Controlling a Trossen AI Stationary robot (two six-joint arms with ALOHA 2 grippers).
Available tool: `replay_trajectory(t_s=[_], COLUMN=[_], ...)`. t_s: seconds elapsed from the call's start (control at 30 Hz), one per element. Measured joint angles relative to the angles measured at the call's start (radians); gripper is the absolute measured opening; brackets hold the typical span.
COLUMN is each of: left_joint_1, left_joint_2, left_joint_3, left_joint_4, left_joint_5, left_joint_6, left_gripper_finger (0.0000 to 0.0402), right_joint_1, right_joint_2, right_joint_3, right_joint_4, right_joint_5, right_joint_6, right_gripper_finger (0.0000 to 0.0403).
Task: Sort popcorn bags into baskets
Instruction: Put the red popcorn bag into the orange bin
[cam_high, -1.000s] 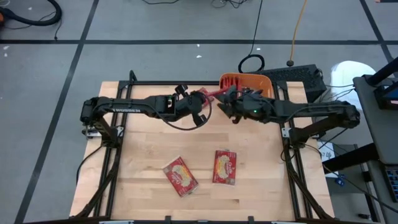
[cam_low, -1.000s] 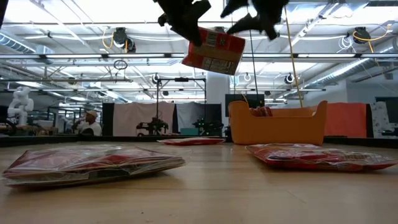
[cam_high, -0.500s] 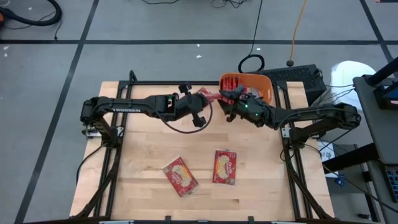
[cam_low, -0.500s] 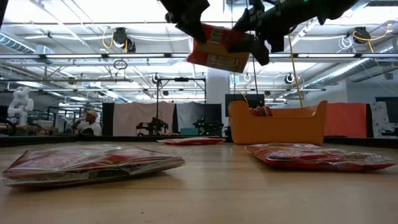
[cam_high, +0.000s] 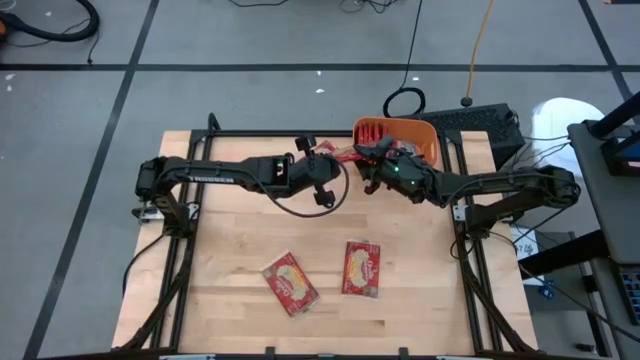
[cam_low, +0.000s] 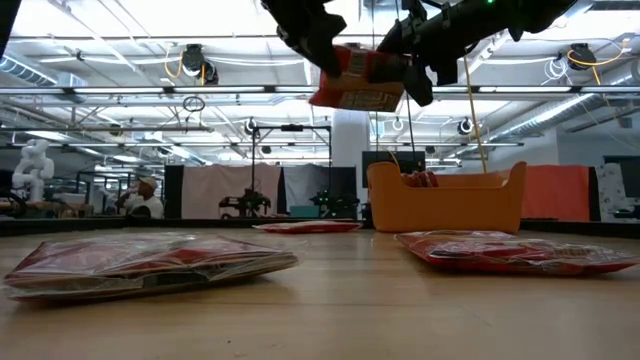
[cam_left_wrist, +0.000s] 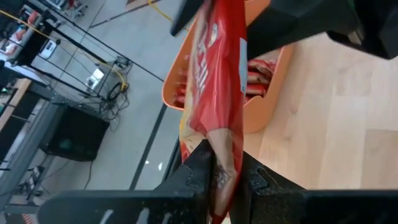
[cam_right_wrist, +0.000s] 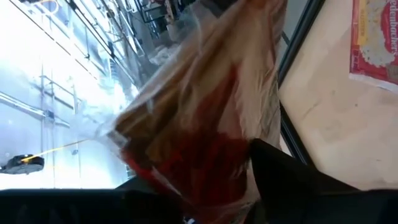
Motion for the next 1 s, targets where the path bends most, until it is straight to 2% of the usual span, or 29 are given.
replay_trajectory(t_s=[0.23,0.6,0.77,1.0], left_joint_1=[0.019,0.08,0.073,0.044], left_joint_2=[0.004,0.005,0.005,0.005], left_joint_3=[0.0,0.0,0.0,0.0], left_joint_4=[-0.003,-0.007,-0.007,0.004], left_joint_5=[-0.019,-0.041,-0.042,-0.043], left_joint_6=[-0.01,0.016,0.089,0.098], left_gripper_finger=[0.0031,0.0031,0.0031,0.0031], right_joint_1=[0.001,0.001,-0.015,-0.029], right_joint_2=[0.0,-0.001,-0.001,-0.001], right_joint_3=[0.0,0.001,0.002,0.002], right_joint_4=[0.01,0.008,-0.003,-0.003], right_joint_5=[0.014,0.015,0.017,0.016], right_joint_6=[-0.017,-0.018,-0.018,-0.009], right_gripper_finger=[0.0175,0.0173,0.0173,0.0172])
